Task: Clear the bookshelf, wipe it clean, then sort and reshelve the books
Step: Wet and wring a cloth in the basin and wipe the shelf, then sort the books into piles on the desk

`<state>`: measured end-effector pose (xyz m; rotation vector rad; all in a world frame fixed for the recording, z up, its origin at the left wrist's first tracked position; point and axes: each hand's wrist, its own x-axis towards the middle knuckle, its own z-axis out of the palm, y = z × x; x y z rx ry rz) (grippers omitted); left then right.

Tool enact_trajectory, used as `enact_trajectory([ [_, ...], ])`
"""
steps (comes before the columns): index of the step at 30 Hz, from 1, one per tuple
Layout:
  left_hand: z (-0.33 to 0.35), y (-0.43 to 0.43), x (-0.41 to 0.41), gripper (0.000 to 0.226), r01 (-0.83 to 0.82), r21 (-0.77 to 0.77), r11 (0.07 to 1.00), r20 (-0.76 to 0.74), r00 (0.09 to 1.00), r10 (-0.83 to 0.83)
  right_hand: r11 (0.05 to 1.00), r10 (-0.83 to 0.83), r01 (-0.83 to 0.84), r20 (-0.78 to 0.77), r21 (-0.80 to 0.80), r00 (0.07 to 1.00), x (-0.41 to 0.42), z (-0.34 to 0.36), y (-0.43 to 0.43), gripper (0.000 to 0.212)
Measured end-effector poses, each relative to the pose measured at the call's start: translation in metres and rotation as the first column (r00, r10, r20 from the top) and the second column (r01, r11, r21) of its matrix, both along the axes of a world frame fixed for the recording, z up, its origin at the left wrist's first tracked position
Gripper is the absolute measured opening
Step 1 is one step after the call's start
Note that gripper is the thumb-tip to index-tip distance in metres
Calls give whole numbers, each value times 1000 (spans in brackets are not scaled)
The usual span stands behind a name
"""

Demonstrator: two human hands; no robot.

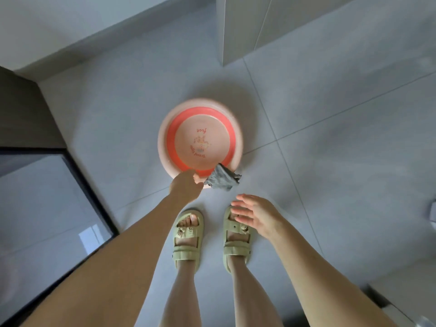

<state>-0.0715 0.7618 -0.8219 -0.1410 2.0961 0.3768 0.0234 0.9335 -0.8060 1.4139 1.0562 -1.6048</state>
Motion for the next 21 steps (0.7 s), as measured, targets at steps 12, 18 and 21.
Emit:
enact_trajectory([
  [12, 316, -61, 92, 10, -532, 161, 831, 24, 844, 536, 669, 742, -689, -304, 279, 598, -16, 310, -57, 20],
  [18, 462, -123, 164, 16, -630, 190, 753, -121, 746, 655, 44, 917, -614, -276, 788, -288, 10, 456, -130, 18],
  [21, 523, -153, 219, 27, -646, 228, 728, -255, 683, 685, -104, 733, -384, -190, 918, -654, 36, 518, -172, 21],
])
